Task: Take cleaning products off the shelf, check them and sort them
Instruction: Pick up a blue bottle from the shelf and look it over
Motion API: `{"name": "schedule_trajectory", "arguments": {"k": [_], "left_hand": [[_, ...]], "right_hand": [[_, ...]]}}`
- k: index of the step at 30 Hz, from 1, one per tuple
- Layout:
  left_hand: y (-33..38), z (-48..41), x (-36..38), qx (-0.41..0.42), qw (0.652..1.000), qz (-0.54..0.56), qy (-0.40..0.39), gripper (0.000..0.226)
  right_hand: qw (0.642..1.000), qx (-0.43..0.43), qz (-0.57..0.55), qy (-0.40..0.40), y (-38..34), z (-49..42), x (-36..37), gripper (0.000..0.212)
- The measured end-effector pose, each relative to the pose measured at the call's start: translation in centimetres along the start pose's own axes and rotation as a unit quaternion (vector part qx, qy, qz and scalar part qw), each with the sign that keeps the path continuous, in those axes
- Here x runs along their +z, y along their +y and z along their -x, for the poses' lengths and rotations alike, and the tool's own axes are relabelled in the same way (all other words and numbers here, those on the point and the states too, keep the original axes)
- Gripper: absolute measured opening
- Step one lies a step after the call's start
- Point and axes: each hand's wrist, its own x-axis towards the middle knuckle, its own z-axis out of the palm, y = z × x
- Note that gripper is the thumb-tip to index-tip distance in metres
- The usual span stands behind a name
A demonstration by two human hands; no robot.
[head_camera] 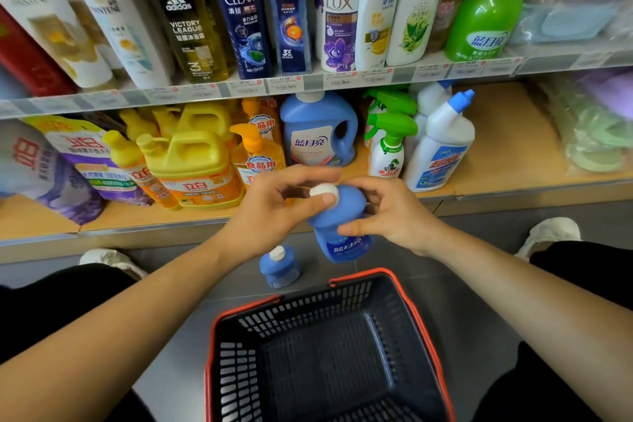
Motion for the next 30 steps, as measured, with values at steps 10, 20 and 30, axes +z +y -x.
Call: {"name": "schedule_trajectory", "arguments": {"k": [10, 20, 30], "left_hand": [[0.3, -0.6, -3.5, -0.004, 0.991, -0.048, -0.127, 0.035], [-1.1, -0.7, -2.1, -0.057, 0.998, 0.008, 0.008, 0.038], [-4.8, 1.4, -0.9, -0.215, 0.967, -0.072, -0.118, 0.038]], "right_hand": [[0.998, 0.025, -0.015, -0.052, -0.5, 0.0, -0.6, 0.063], [1.000, 0.008, -0.021, 0.010, -0.9, 0.1, -0.2, 0.059], [0.973, 0.033, -0.180, 0.142, -1.3, -0.7, -1.4, 0.052]]}}
